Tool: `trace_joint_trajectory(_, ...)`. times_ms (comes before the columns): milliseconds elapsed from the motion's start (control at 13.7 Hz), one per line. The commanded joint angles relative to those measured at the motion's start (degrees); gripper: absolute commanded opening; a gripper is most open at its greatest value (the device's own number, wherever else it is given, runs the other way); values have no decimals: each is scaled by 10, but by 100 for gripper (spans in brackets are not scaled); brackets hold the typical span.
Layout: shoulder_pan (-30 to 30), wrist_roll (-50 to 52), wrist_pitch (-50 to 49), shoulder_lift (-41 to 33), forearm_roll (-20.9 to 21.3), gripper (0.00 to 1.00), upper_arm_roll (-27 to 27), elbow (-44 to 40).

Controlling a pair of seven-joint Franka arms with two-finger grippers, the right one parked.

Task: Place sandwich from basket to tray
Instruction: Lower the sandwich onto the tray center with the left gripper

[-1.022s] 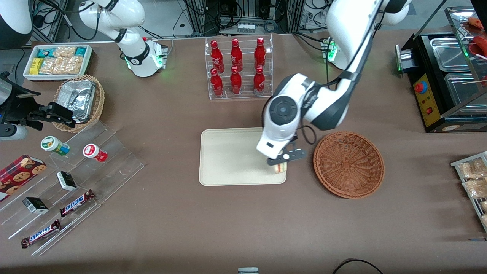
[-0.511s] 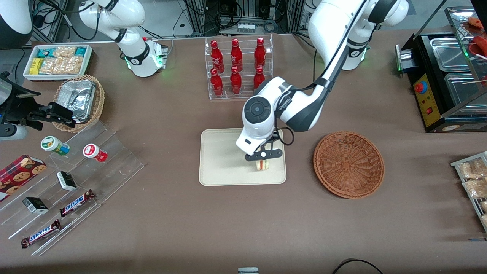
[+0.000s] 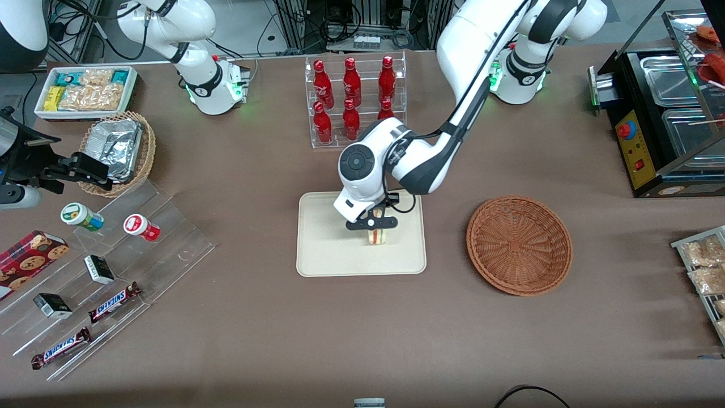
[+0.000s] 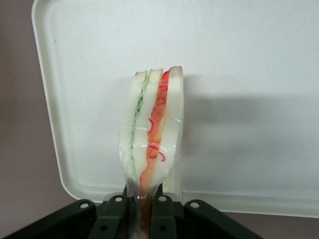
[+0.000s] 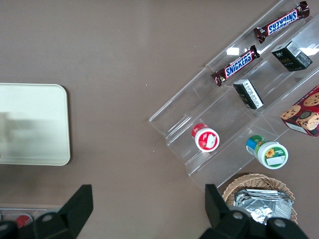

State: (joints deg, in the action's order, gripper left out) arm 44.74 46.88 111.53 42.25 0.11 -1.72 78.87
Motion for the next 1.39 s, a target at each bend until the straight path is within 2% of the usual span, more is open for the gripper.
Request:
trace_joint_trajectory(0,6,-11,-5,26,9,0,9,-44)
trace_joint_trajectory(803,10,-7,-8,51,18,0,9,-56)
trace_joint_trajectory(949,10,-8,-8,52,20,7,9,-54)
trace_joint_trajectory(1022,10,-8,-8,53,20,28,9,-54)
trace_joint_trajectory(1095,10,-8,-8,53,20,63,9,-54)
trace_joint_trajectory(1168,10,-8,-8,53,20,83,9,-54)
trace_joint_trajectory(1241,9,-9,-8,52,20,97,9,-54)
trace_joint_trajectory(1314,8,-10,-11,50,20,99,10,-54)
